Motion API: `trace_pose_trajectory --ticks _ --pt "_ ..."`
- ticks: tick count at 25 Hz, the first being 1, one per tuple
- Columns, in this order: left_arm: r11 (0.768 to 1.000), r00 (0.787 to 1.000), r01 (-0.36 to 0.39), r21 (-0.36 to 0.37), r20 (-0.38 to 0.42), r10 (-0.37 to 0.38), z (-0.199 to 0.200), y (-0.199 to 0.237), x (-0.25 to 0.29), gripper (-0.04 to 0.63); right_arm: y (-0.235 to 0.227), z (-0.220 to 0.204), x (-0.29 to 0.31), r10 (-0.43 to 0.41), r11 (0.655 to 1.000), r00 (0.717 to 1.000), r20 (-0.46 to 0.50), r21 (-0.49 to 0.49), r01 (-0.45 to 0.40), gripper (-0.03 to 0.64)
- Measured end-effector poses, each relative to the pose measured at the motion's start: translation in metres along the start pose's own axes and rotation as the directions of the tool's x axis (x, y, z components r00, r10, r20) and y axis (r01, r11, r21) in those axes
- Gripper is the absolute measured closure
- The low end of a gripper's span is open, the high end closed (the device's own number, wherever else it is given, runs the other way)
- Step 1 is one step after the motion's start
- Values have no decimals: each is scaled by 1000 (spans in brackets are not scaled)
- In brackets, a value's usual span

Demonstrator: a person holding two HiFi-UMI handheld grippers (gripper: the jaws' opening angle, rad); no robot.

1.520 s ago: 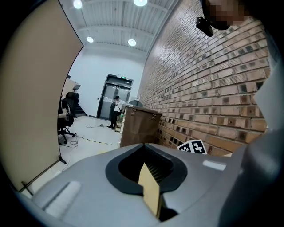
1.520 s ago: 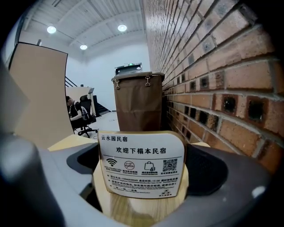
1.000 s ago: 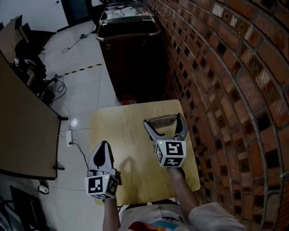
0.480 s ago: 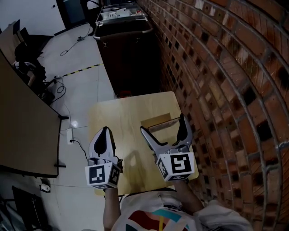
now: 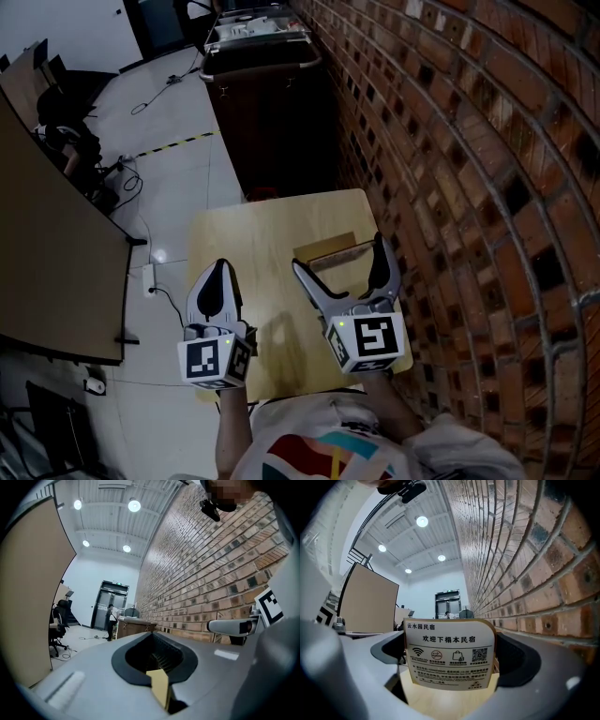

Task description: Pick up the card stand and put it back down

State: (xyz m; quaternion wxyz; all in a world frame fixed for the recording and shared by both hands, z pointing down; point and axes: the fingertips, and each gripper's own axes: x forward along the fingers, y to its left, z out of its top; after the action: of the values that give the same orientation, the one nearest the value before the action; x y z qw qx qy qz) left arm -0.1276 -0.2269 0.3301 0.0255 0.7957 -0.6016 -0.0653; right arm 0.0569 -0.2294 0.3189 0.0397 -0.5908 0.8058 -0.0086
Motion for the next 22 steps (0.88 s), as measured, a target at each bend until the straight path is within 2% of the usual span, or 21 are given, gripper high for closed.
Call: trace_pose_trajectory --ticks 5,9,13,16,22 --pt "1000 1000 -9 -1 -6 9 -2 5 1 591 -2 0 3 -1 1000 1000 2 8 1 41" --pt "999 1000 5 34 -28 -4 -5 4 3 591 -2 1 3 -6 1000 1000 6 12 6 41" --pt "1000 1000 19 10 3 -19 1 0 2 591 -5 1 1 -14 1000 1000 9 10 14 41" --pt "999 1000 18 49 -9 -18 -1 -2 5 591 -8 0 1 -18 1000 1000 10 9 18 41" --pt "1000 999 -5 17 -34 6 -9 4 4 591 -12 -12 5 -28 1000 999 -25 8 28 41"
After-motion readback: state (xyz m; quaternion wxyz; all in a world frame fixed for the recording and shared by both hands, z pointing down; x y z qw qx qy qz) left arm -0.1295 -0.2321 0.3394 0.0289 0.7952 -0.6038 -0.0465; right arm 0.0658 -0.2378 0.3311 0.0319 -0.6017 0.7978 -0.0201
